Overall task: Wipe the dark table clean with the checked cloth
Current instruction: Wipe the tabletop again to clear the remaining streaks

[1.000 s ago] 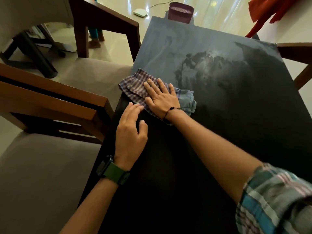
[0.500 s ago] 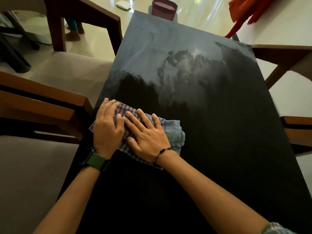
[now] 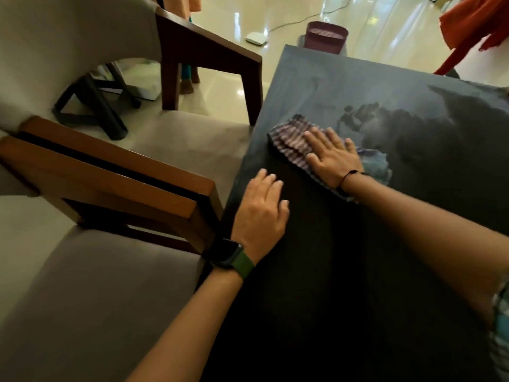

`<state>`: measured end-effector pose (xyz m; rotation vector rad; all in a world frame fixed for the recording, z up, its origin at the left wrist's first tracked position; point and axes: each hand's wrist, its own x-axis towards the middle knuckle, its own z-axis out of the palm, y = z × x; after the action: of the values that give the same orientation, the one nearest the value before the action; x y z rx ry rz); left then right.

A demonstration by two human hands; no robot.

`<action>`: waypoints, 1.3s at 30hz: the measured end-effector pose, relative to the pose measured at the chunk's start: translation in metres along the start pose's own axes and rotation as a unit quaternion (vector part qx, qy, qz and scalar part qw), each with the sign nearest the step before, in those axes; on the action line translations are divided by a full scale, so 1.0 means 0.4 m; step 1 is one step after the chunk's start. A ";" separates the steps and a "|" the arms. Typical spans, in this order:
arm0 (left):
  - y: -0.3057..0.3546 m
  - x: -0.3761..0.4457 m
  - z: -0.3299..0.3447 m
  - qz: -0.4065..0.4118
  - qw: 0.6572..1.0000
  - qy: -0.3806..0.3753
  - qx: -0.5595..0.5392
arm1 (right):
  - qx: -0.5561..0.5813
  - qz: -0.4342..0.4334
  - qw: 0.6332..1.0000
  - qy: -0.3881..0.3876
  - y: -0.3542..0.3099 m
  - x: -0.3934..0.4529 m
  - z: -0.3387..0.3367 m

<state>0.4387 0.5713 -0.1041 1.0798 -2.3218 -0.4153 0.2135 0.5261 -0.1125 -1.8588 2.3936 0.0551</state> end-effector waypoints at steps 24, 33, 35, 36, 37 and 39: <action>0.006 0.009 0.047 0.018 0.993 -0.026 0.111 | -0.013 -0.112 0.994 -0.001 -0.137 0.126 -0.015; 0.009 0.009 0.041 0.033 0.992 -0.026 0.119 | -0.062 -0.261 0.962 0.058 -0.201 -0.177 0.045; 0.006 0.010 0.039 0.036 0.994 -0.018 0.103 | -0.050 -0.297 0.952 0.051 -0.207 -0.123 -0.003; 0.005 0.010 0.038 0.041 0.994 -0.015 0.100 | -0.047 -0.316 0.947 0.023 -0.207 -0.084 -0.012; 0.004 0.007 0.039 0.046 0.994 -0.020 0.095 | -0.049 -0.315 0.948 -0.011 -0.201 -0.036 -0.015; 0.005 0.003 0.040 0.055 0.994 -0.022 0.097 | -0.038 -0.266 0.963 -0.003 -0.183 0.089 -0.018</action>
<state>0.4274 0.5725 -0.1158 1.0346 -2.4878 -0.1770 0.2750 0.4728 -0.1063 -2.4607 1.8287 0.1043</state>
